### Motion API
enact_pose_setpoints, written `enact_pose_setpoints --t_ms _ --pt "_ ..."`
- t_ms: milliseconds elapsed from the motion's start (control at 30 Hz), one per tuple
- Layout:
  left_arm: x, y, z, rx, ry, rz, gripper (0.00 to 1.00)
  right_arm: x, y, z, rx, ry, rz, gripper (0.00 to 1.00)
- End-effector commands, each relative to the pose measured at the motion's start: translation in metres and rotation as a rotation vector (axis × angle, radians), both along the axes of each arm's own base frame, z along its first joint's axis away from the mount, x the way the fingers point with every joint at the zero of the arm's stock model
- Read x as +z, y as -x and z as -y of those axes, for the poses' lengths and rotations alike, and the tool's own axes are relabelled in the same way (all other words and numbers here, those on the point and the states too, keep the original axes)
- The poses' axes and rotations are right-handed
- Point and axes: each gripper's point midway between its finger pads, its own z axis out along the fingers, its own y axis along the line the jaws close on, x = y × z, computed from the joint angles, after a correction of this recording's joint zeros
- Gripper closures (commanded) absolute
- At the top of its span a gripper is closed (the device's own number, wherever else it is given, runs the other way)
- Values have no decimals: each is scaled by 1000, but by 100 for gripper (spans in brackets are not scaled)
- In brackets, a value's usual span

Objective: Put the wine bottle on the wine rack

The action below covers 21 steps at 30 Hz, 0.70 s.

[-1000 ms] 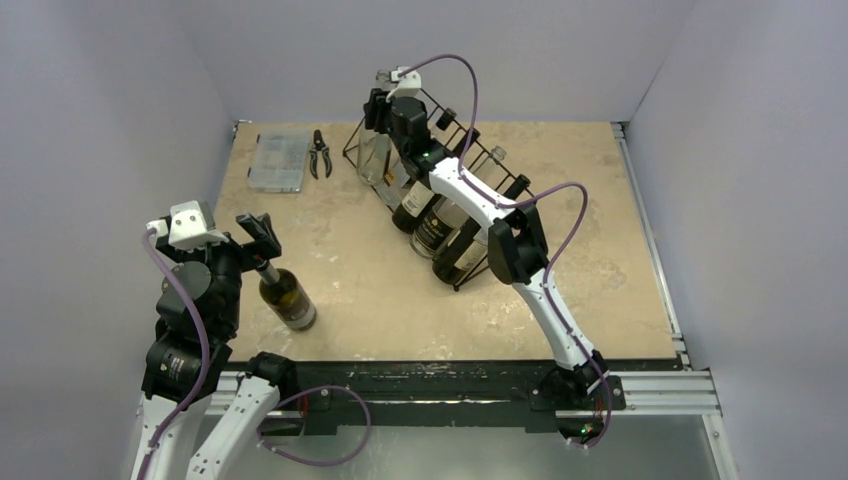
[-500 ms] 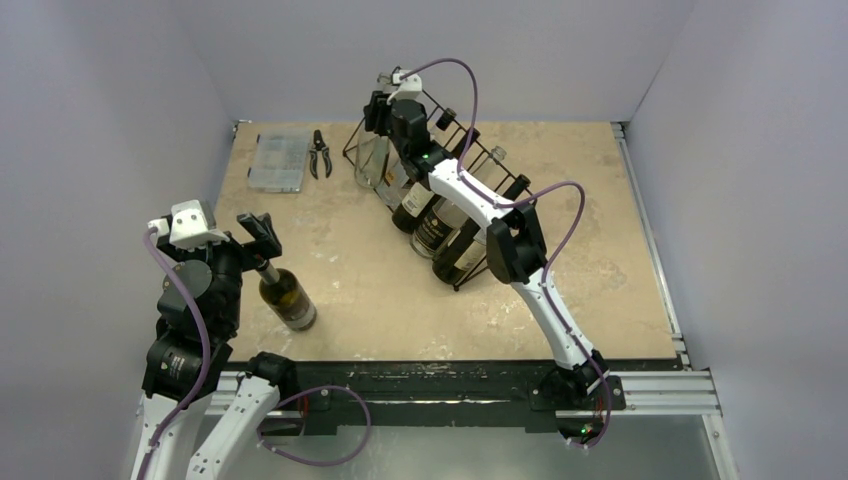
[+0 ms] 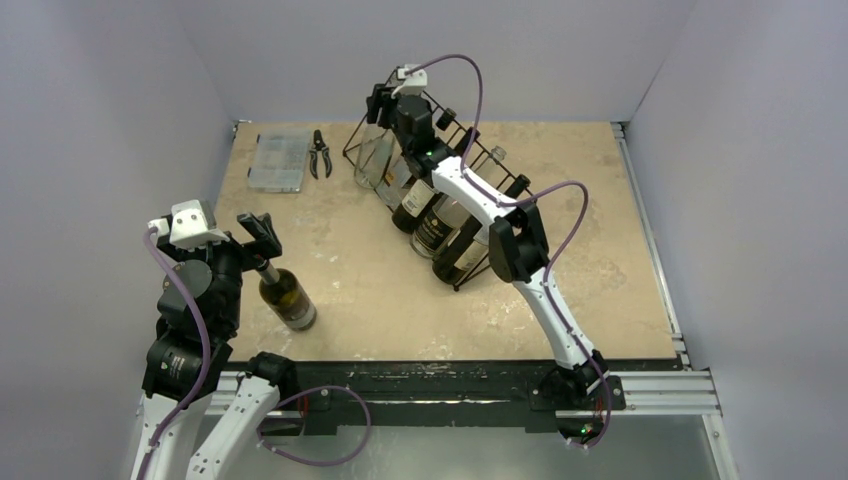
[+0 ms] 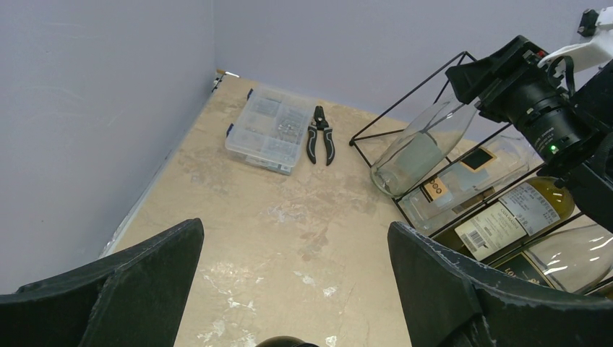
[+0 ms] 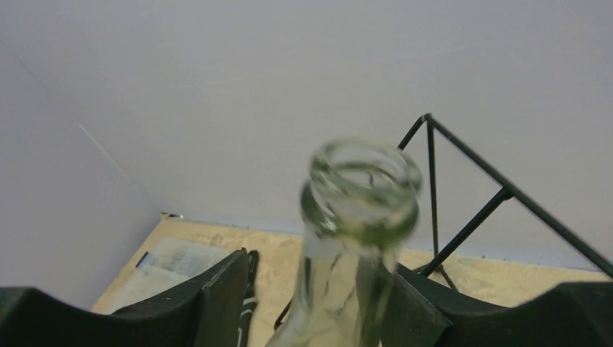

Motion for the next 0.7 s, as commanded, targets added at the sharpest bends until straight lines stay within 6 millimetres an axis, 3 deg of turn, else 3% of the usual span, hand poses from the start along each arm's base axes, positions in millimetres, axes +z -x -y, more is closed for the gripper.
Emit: enact_pose_setpoints --t_ms 0,667 --pt "6 -5 3 -11 -5 23 0 107 0 33 -54 -124 206 33" --pt "7 -5 4 -16 -2 26 0 117 -7 60 -116 -45 237 18"
